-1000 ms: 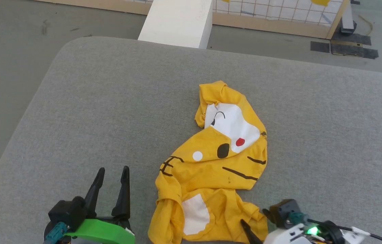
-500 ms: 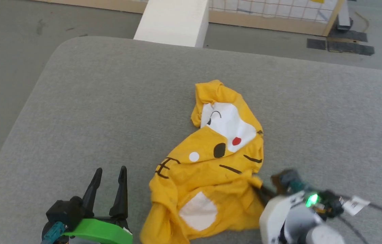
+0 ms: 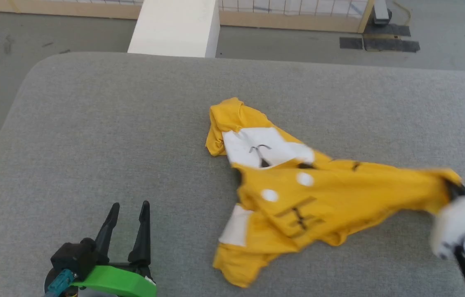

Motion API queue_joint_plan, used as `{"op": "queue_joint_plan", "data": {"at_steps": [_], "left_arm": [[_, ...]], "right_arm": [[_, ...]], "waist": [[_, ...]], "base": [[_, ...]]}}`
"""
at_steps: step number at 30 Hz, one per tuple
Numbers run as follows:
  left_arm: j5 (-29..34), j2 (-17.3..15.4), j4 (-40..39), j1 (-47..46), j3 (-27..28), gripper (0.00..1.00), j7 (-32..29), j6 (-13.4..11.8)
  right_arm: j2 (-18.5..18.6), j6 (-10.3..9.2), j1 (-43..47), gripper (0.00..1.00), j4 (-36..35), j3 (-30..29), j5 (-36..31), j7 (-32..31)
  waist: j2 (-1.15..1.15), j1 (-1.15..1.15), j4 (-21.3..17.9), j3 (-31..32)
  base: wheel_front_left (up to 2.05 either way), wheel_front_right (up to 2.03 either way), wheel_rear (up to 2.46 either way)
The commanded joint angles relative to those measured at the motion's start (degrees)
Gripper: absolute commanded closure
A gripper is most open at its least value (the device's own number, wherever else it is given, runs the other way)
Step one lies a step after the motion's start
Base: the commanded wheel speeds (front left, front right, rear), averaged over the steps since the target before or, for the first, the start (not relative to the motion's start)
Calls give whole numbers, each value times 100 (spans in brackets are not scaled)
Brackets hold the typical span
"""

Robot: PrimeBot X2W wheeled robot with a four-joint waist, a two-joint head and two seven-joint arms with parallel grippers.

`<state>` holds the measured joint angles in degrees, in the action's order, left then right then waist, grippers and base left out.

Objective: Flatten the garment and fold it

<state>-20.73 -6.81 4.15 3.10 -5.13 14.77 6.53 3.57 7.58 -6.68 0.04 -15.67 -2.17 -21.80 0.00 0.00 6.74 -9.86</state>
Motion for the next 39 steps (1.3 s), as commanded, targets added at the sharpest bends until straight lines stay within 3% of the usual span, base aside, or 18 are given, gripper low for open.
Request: {"op": "queue_joint_plan", "data": {"at_steps": [1, 7, 11, 12, 13, 15, 20, 31, 39], "left_arm": [[-64, -61, -15, -79, 1, 0, 8, 21], [-114, -183, -23, -91, 8, 0, -47, 28], [-126, -232, -34, -77, -6, 0, -105, 23], [-128, -237, -39, -76, -13, 0, -117, 22], [-130, -241, -46, -73, -25, 0, -132, 21], [-132, -250, -58, -61, -42, 0, -151, 15], [-123, -255, -98, -9, -80, 0, -165, -18], [-129, -279, -432, 94, -106, 0, -134, -68], [-118, -271, -697, 217, -143, 0, -70, -68]], "right_arm": [[9, -9, 223, 100, -11, -260, -52, -46], [-36, -9, 909, 100, 242, -1330, -248, 48], [-62, -9, 1011, 100, 675, -1430, -158, 267], [-64, -9, 985, 95, 799, -1411, -105, 339], [-65, -9, 943, 71, 939, -1371, -57, 433], [-66, -9, 847, 0, 1155, -1283, 23, 586], [-67, -9, 633, 0, 1262, -988, 277, 896], [-68, -9, 918, 0, -281, 39, 1215, 1289], [-68, -9, 1505, 0, -592, 705, 1382, 2219]], "waist": [[0, 0, -46, -73], [0, 0, -89, -151], [0, 0, -146, -135], [0, 0, -162, -121], [0, 0, -174, -107], [0, 0, -196, -75], [0, 0, -234, 22], [0, 0, -347, 169], [0, 0, -456, 164]], "base": [[0, 0, 0], [0, 0, 0], [0, 0, 0], [0, 0, 0], [0, 0, 0], [0, 0, 0], [0, 0, 0], [0, 0, 0], [0, 0, 0]]}}
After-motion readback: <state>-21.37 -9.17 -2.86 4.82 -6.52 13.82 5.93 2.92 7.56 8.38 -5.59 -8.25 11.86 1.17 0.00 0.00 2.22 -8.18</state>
